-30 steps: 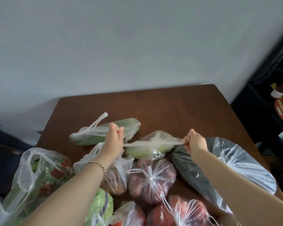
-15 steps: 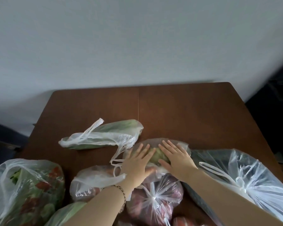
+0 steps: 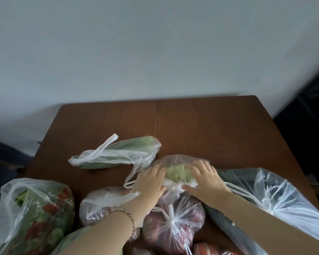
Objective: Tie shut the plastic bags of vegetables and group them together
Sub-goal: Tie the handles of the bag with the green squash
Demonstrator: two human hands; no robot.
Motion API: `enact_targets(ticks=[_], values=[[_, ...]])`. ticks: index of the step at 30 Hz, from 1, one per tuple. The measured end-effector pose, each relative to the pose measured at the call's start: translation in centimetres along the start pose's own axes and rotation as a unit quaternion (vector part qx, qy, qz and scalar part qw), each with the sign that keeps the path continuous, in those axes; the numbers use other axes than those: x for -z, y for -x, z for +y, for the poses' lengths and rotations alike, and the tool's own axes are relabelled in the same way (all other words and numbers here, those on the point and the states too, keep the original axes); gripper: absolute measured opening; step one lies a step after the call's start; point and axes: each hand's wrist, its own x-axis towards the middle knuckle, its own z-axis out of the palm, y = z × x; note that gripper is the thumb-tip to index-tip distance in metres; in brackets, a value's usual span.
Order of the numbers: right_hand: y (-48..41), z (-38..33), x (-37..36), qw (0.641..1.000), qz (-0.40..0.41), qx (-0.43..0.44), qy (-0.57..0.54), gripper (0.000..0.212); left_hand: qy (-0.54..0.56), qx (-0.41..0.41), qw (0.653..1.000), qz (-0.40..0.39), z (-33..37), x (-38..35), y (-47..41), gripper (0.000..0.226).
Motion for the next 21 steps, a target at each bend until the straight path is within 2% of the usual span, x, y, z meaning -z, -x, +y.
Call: enact_targets(ticks=[2,4,7,9,11,13,14,16,17,19,20,21], values=[[1.3,0.0,0.5,0.997,-0.066,0.002,0.03,0.054,-0.014,0.043,0.999,-0.014,-0.1,0.5,0.7,0.055],[2.2,-0.4,1.0,0.987,-0.13,-0.051,0.076,0.048,-0.016,0.067,0.997,-0.031,-0.2,1.4,1.5,0.045],[2.3,-1.0,2.0,0.973,-0.116,-0.123,0.156,0.037,0.057,0.026,0.998,0.005,-0.4,3.4,2.6,0.024],[2.4,-1.6,3.1,0.969,-0.123,-0.087,0.195,0.033,0.158,0.018,0.987,0.039,-0.6,5.2,3.8,0.026],[2.5,-2.5,5.1,0.984,-0.102,-0.033,0.145,0.034,0.255,0.042,0.961,0.103,-0.6,7.0,4.6,0.046],[2.7,-3.4,7.4,0.997,-0.062,-0.02,0.033,0.039,0.284,0.078,0.936,0.191,-0.2,7.9,4.5,0.058],[2.7,-3.6,8.1,0.999,-0.032,-0.027,-0.029,0.045,0.295,0.094,0.928,0.208,0.0,8.2,4.5,0.059],[2.8,-3.4,8.4,0.987,0.017,-0.066,-0.144,0.053,0.293,0.112,0.925,0.214,0.0,8.0,4.5,0.058],[2.9,-2.9,7.9,0.983,0.019,-0.081,-0.166,0.055,0.247,0.111,0.942,0.198,-0.3,7.1,4.2,0.057],[3.4,-1.9,6.1,0.983,-0.015,-0.106,-0.146,0.057,0.113,0.093,0.979,0.14,-0.7,6.3,4.2,0.051],[3.7,-1.5,5.0,0.984,-0.031,-0.117,-0.128,0.057,0.031,0.109,0.982,0.149,-0.8,5.8,4.0,0.042],[3.8,-1.3,4.1,0.984,-0.033,-0.127,-0.125,0.057,0.017,0.125,0.985,0.114,-0.9,5.1,3.8,0.028]])
